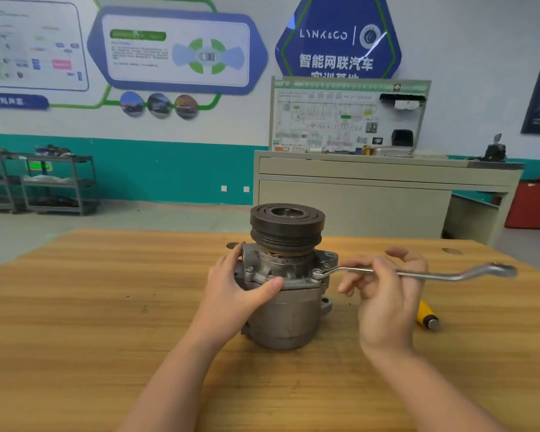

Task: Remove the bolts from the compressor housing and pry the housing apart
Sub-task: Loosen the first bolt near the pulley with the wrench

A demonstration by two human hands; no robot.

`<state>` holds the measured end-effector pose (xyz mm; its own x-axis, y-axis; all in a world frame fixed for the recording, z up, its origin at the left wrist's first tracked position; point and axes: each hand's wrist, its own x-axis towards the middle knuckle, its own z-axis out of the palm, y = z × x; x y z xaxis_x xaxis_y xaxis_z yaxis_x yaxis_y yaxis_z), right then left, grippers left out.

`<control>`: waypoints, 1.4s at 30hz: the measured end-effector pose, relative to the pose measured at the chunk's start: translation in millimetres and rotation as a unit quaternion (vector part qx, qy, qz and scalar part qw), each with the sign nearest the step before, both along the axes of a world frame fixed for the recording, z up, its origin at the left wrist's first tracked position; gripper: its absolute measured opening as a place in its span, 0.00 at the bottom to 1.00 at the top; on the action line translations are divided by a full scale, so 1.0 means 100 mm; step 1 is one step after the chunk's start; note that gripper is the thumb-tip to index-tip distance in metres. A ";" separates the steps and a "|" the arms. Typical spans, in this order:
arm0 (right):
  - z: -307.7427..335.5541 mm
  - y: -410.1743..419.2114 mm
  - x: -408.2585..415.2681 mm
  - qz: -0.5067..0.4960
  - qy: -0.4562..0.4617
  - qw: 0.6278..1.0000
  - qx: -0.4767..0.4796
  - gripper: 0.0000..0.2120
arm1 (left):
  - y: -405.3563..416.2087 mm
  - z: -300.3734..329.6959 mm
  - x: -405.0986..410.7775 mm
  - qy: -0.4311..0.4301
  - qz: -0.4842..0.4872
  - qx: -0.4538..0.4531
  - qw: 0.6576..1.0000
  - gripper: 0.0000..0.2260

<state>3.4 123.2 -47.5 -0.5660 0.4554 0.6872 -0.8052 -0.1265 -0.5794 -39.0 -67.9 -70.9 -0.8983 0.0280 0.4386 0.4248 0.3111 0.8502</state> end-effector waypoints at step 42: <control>0.13 0.05 0.05 -0.260 0.150 0.871 0.390 0.21 | 0.06 -0.03 0.03 0.055 0.047 -0.002 0.997 0.43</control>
<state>8.2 128.3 -34.9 -0.1643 -0.0746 0.9836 -0.7659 0.6381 -0.0796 -36.2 -61.4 -74.1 -0.8435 -0.0528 0.5345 0.4839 0.3569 0.7990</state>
